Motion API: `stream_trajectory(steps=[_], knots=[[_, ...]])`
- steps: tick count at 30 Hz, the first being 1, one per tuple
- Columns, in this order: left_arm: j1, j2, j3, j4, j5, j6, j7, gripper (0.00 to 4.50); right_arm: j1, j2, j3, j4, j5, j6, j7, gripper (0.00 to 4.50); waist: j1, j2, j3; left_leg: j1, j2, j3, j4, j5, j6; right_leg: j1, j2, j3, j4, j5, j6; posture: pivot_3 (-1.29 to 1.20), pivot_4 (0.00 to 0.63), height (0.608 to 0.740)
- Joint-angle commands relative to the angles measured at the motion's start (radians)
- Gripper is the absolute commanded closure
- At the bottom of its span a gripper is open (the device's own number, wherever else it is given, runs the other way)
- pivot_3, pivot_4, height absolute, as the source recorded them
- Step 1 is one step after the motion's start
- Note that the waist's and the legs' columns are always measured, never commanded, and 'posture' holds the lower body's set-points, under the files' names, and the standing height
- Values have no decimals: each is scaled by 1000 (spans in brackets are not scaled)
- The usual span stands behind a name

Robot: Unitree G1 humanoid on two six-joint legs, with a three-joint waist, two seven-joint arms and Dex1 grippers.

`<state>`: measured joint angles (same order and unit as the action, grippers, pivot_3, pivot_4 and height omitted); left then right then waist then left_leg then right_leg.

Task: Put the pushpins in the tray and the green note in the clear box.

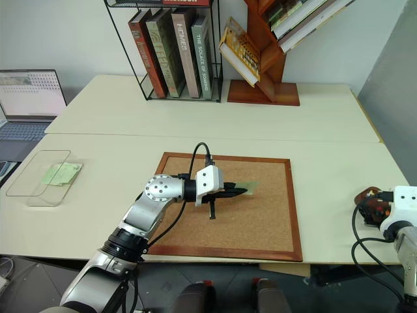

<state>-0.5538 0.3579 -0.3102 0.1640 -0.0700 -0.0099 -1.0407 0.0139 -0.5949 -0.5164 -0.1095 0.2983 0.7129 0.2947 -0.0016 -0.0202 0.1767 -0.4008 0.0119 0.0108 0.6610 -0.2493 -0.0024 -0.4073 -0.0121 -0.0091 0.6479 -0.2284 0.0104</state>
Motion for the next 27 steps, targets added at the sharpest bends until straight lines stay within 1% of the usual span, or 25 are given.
stream_trajectory(steps=[1,3,6,9,11,15,19,22,24,27], knots=[[-12,0,4,-29,0,-7,8,4500,-30,0,-37,-19,0,-70,-15,20,0,0,0,0,0,0,0,0,0,0,0,0,0,0,0,0,150,740],[-14,0,6,-30,-2,-5,10,4500,-40,4,-46,-34,10,-123,-1,20,-1,0,0,0,0,0,0,0,0,0,0,0,0,0,0,0,150,740],[-19,-3,14,-33,-12,7,16,4500,-38,8,-35,-82,52,-200,79,20,0,0,0,0,0,0,0,0,0,0,0,0,0,0,0,0,150,740],[-32,-5,38,-49,-35,47,27,4500,-18,-9,30,-177,105,-242,207,20,-1,0,0,0,0,0,0,0,0,0,0,0,0,0,0,0,150,740],[-35,0,51,-62,-44,72,34,4500,-19,-11,57,-216,126,-250,248,20,-2,0,0,0,1,0,0,0,0,0,1,0,0,0,0,0,150,740],[-34,41,117,-113,-61,172,80,4500,-76,-9,143,-320,212,-215,319,20,-5,0,1,0,1,-1,0,0,0,0,1,0,0,0,0,0,150,740],[-8,135,222,-188,-85,314,131,4500,-150,-27,258,-394,305,-133,388,20,-10,0,1,0,2,-2,0,0,0,0,2,-1,1,0,0,0,150,740],[9,212,312,-187,-79,384,191,4500,-238,-20,352,-409,362,-67,416,20,-9,0,1,0,3,-3,-1,0,0,0,2,-1,0,0,0,0,150,740],[15,257,370,-163,-69,420,239,4500,-303,-13,423,-392,366,-50,445,20,-7,0,2,0,2,-3,-1,0,0,0,2,-1,0,0,0,0,150,740],[38,342,464,-138,-59,480,297,4500,-409,25,531,-334,334,-64,477,20,-9,-3,4,0,2,-2,0,0,0,-1,1,-1,0,0,0,0,150,740]])
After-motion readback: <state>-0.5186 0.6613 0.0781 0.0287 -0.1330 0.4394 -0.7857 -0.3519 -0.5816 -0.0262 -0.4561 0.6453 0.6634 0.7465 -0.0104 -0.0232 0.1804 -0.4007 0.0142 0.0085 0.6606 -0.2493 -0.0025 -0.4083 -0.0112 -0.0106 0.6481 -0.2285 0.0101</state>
